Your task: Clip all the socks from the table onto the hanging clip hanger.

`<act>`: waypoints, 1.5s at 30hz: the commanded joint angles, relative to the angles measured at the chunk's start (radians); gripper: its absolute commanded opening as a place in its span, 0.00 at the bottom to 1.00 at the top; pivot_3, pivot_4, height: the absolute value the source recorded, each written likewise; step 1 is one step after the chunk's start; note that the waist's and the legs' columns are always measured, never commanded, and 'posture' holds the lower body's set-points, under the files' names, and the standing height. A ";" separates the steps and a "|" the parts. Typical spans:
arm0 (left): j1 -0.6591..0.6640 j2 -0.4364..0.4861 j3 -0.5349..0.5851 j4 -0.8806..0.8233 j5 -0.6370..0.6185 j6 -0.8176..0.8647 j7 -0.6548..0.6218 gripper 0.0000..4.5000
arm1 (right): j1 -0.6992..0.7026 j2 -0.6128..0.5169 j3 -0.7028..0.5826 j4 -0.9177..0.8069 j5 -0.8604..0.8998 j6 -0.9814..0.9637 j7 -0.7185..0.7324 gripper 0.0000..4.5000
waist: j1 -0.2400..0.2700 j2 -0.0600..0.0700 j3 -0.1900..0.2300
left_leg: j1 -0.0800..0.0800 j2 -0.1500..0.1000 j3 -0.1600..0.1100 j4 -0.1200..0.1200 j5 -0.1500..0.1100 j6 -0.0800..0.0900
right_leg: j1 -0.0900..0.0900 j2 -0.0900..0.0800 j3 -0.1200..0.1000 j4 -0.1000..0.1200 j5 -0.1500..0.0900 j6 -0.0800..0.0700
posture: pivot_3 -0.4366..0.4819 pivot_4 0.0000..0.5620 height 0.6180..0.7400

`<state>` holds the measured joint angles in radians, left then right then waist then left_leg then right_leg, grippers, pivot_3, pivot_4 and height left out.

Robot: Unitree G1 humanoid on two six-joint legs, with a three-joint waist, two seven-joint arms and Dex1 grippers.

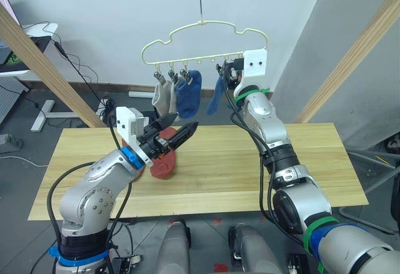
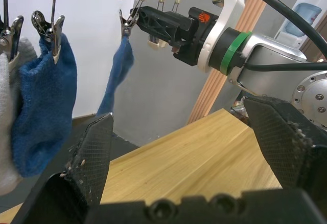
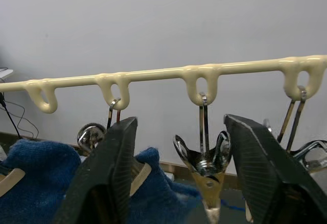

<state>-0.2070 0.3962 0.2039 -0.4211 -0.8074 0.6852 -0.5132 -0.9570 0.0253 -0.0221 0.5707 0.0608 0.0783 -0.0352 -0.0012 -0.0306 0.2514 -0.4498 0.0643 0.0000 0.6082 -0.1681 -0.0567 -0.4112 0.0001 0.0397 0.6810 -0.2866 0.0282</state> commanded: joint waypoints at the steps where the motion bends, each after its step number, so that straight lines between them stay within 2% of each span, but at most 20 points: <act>1: -0.007 0.006 0.005 -0.027 -0.013 -0.016 -0.003 1.00 | -0.015 0.007 -0.012 -0.025 0.003 -0.008 -0.004 0.62 | 0.000 0.000 0.000 | 0.000 0.000 0.000 0.000 0.000 0.000 | 0.000 0.000 0.000 0.000 0.000 0.000 | 0.59 0.43 1.00; 10: -0.004 0.004 0.005 -0.032 -0.015 -0.014 0.003 1.00 | -0.023 0.011 -0.017 -0.012 0.011 -0.010 -0.003 0.62 | 0.000 0.000 0.000 | 0.000 0.000 0.000 0.000 0.000 0.000 | 0.000 0.000 0.000 0.000 0.000 0.000 | 0.59 0.43 1.00; 13: -0.002 0.003 0.005 -0.035 -0.015 -0.014 0.005 1.00 | -0.025 0.013 -0.020 -0.008 0.014 -0.013 -0.001 0.49 | 0.000 0.000 0.000 | 0.000 0.000 0.000 0.000 0.000 0.000 | 0.000 0.000 0.000 0.000 0.000 0.000 | 0.59 0.44 1.00; 18: -0.002 0.002 0.003 -0.035 -0.016 -0.014 0.007 1.00 | -0.030 0.013 -0.023 0.000 0.016 -0.017 0.001 0.12 | 0.000 0.000 0.000 | 0.000 0.000 0.000 0.000 0.000 0.000 | 0.000 0.000 0.000 0.000 0.000 0.000 | 0.59 0.44 1.00; 20: -0.003 0.000 0.002 -0.036 -0.017 -0.013 0.009 1.00 | -0.031 0.013 -0.025 0.001 0.015 -0.019 0.001 0.06 | 0.000 0.000 0.000 | 0.000 0.000 0.000 0.000 0.000 0.000 | 0.000 0.000 0.000 0.000 0.000 0.000 | 0.59 0.44 1.00; 25: -0.001 -0.002 -0.002 -0.035 -0.015 -0.014 0.011 1.00 | -0.027 0.010 -0.028 -0.001 0.019 -0.020 0.012 0.06 | 0.000 0.000 0.000 | 0.000 0.000 0.000 0.000 0.000 0.000 | 0.000 0.000 0.000 0.000 0.000 0.000 | 0.59 0.45 1.00; 29: -0.004 -0.005 0.001 -0.011 0.000 -0.010 0.035 1.00 | -0.019 0.001 -0.043 -0.016 0.066 -0.003 0.092 0.06 | 0.000 0.000 0.000 | 0.000 0.000 0.000 0.000 0.000 0.000 | 0.000 0.000 0.000 0.000 0.000 0.000 | 0.58 0.45 1.00; 33: 0.025 0.075 -0.064 0.077 0.151 -0.024 0.027 1.00 | 0.005 -0.040 -0.095 -0.075 0.206 0.113 0.263 0.06 | 0.000 0.000 0.000 | 0.000 0.000 0.000 0.000 0.000 0.000 | 0.000 0.000 0.000 0.000 0.000 0.000 | 0.57 0.46 1.00; 36: 0.026 0.082 -0.078 0.134 0.208 -0.053 0.028 1.00 | 0.024 -0.092 -0.095 -0.116 0.245 0.196 0.349 0.06 | 0.000 0.001 0.001 | 0.000 0.000 0.000 0.000 0.000 0.000 | 0.000 0.000 0.000 0.000 0.000 0.000 | 0.56 0.46 1.00; 45: 0.003 0.044 -0.077 0.186 0.252 -0.083 0.029 1.00 | 0.060 -0.157 -0.077 -0.190 0.253 0.297 0.414 0.06 | -0.001 0.001 0.001 | 0.000 0.000 0.001 0.000 0.000 0.000 | 0.000 0.000 0.000 0.000 0.000 0.000 | 0.55 0.45 1.00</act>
<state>-0.1939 0.4456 0.1220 -0.2215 -0.5621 0.6230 -0.4834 -0.9058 -0.1187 -0.1088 0.4191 0.3178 0.3785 0.3656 -0.0018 -0.0297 0.2520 -0.4496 0.0643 0.0009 0.6081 -0.1682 -0.0565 -0.4112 -0.0001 0.0402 0.6811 -0.2867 0.0281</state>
